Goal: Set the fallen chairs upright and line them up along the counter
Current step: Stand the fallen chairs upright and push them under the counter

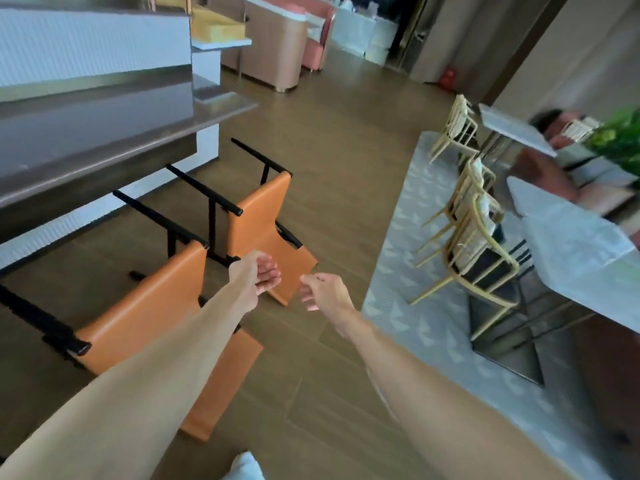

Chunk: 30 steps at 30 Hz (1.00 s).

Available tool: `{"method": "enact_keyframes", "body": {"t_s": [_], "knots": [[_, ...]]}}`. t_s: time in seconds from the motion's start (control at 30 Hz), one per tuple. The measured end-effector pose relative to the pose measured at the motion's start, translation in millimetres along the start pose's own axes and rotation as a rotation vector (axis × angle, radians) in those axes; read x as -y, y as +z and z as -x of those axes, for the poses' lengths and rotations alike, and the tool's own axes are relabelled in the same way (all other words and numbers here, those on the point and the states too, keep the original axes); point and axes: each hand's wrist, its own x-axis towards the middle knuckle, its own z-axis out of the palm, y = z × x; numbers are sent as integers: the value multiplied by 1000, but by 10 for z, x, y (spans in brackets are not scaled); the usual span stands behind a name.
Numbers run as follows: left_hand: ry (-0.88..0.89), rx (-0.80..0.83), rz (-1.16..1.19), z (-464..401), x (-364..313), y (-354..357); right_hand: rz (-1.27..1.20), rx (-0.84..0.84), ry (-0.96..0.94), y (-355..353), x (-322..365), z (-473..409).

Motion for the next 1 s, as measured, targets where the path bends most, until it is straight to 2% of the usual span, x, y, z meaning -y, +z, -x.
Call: {"method": "enact_keyframes", "body": {"t_s": [0.17, 0.27, 0.4, 0.57, 0.77, 0.9, 1.0], "knots": [[91, 16, -142, -493, -31, 664, -57, -8, 10, -555, 138, -997], [121, -46, -246, -620, -41, 610, -84, 6, 67, -552, 34, -1474], [79, -190, -228, -877, -16, 256, -7, 186, 101, -313, -171, -2046], [61, -460, 79, -1088, 211, -218, 189, 480, 42, 134, -328, -2717], [-1, -812, 451, -1077, 933, -387, 378, 763, 94, 666, -671, -3253], [-40, -934, 773, -1262, 1728, -446, 419, 844, 202, 1001, -1239, -3466], [-87, -958, 884, -1599, 2387, -525, 407, 837, 331, 1299, -1882, -3647]]}}
